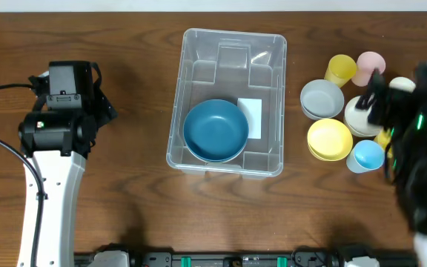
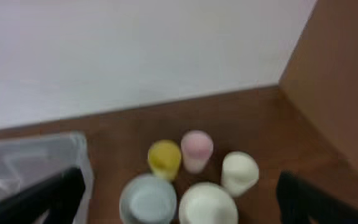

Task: Pack container
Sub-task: 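Move the right gripper over the yellow cup at the back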

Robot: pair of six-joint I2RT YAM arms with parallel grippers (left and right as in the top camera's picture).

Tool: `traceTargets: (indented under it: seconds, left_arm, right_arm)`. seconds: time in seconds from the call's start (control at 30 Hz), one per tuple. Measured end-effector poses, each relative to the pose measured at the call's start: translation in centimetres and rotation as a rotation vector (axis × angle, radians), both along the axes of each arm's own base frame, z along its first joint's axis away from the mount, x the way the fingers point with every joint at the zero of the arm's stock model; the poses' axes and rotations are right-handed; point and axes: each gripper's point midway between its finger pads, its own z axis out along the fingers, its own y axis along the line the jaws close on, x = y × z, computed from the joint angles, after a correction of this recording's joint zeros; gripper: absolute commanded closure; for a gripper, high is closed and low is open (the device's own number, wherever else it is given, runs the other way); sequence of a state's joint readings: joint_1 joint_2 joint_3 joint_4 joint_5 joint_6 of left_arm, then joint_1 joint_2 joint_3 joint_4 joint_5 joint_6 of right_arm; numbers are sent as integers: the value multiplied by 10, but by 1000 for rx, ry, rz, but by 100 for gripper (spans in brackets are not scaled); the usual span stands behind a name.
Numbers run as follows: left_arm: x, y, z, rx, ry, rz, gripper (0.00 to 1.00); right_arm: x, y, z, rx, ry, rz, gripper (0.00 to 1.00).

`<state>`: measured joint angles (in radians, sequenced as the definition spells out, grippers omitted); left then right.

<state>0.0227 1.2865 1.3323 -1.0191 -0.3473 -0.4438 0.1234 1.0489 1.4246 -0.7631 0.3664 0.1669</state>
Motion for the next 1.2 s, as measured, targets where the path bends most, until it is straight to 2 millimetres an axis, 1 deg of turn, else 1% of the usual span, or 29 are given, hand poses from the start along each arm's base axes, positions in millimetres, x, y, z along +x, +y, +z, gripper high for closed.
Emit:
traceTargets:
  seconds: [0.03, 0.1, 0.17, 0.2, 0.23, 0.37, 0.53, 0.67, 0.77, 0.9, 1.0, 1.1, 1.2]
  left_arm:
    - [0, 0, 0, 0, -1, 0, 2]
    - [0, 0, 0, 0, 0, 0, 2]
    - [0, 0, 0, 0, 0, 0, 2]
    - [0, 0, 0, 0, -1, 0, 2]
    - [0, 0, 0, 0, -1, 0, 2]
    - [0, 0, 0, 0, -1, 0, 2]
    - [0, 0, 0, 0, -1, 0, 2]
    - [0, 0, 0, 0, -1, 0, 2]
    - [0, 0, 0, 0, 0, 0, 2]
    - [0, 0, 0, 0, -1, 0, 2]
    - [0, 0, 0, 0, -1, 0, 2]
    - [0, 0, 0, 0, -1, 0, 2]
    - [0, 0, 0, 0, -1, 0, 2]
  right_arm:
    - [8, 0, 12, -9, 16, -1, 1]
    - [19, 1, 30, -19, 23, 3, 1]
    - [29, 1, 44, -31, 17, 4, 1]
    - [32, 2, 48, -37, 15, 7, 1]
    - [34, 2, 49, -43, 18, 10, 1]
    - [31, 0, 37, -93, 86, 25, 1]
    - [33, -4, 32, -109, 114, 24, 1]
    - [43, -7, 13, -113, 181, 26, 1]
    - [61, -9, -7, -117, 240, 26, 1]
    - [96, -17, -44, -142, 333, 23, 1]
    - [116, -21, -73, -156, 400, 29, 1]
    - [132, -26, -99, -162, 458, 32, 1]
    - [145, -27, -124, -162, 509, 62, 1]
